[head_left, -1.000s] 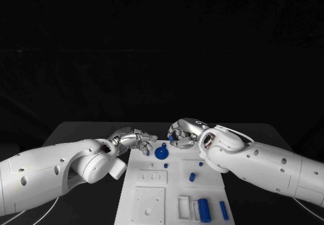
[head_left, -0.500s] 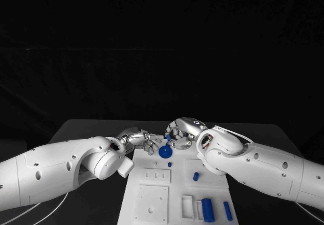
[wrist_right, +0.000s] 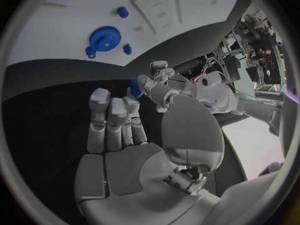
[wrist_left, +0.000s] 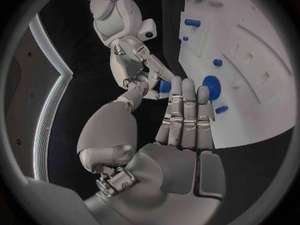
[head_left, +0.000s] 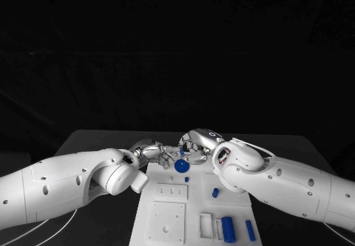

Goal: Assemble the parts on the task board

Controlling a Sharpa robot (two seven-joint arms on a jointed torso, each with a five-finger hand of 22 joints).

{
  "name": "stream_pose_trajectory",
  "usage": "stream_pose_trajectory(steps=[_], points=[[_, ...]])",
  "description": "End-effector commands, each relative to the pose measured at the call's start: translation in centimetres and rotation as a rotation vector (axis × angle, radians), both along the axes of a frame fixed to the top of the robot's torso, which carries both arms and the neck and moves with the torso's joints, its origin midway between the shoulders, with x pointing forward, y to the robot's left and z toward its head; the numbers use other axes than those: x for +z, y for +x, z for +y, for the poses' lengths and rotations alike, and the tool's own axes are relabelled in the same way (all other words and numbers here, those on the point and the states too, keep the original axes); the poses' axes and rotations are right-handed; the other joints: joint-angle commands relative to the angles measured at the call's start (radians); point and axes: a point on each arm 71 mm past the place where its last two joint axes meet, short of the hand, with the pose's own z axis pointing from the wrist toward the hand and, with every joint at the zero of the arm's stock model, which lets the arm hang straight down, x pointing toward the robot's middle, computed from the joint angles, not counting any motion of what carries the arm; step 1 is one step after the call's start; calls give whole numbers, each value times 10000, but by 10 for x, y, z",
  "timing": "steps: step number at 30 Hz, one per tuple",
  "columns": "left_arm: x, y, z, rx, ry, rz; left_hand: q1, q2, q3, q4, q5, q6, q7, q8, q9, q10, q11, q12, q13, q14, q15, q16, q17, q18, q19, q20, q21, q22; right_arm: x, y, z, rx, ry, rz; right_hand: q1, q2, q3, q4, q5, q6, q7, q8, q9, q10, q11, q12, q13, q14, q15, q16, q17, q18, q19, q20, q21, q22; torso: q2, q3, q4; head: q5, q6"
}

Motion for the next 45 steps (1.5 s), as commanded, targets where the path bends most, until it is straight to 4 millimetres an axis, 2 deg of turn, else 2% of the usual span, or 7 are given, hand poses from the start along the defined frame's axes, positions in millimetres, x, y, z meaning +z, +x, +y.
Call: stream_pose_trajectory(steps=[1,23,33,41,45], points=[[2,0,-2,-4,34,-70,-58,38,9,75,-27,55,-20,29,14,-68,-24,-56,18,21,20,-65,-15,37,-55,-199,-48,4,0,-2,3,85,-184,-63,103,13,69,-18,28,441,334,29,218,62,22,7,-13,48,-8,-49,10,392,91,-2,36,130,-8,-10,2,5,-4],[1,0,-5,-154,101,-32,136,242,-7,-28,-20,155,-58,76,53,-21,-51,-51,50,51,14,-43,-28,45,-75,-195,-20,27,-5,-8,16,429,-334,98,107,7,103,-19,31,447,333,31,221,73,21,6,-15,54,-9,-48,12,392,102,-1,39,129,-4,-6,0,43,-42],[2,0,-6,-208,85,-41,306,485,-33,-187,-12,232,-90,99,76,35,-75,-56,70,67,7,-24,-41,42,-88,-198,-4,34,-7,-10,19,501,-396,164,104,3,113,-19,31,448,334,31,222,76,21,5,-16,56,-9,-48,13,392,106,0,39,129,-3,-11,0,49,-51],[0,2,-6,-121,387,-36,518,838,-3,-446,68,351,-132,122,94,117,-106,-76,84,100,-10,15,-51,32,-82,-211,19,36,-6,-12,21,573,-332,121,103,4,122,-19,33,450,333,32,223,80,21,4,-17,58,-8,-48,13,392,109,1,39,129,-1,-6,5,51,-59],[-1,3,-5,-65,618,-20,445,812,-39,-476,165,439,-160,145,107,192,-131,-59,101,125,-17,40,-53,19,-63,-215,31,31,-6,-13,21,575,-330,107,107,7,132,-22,37,454,332,33,224,83,21,5,-17,60,-8,-48,13,392,112,1,40,129,1,-7,6,53,-60]])
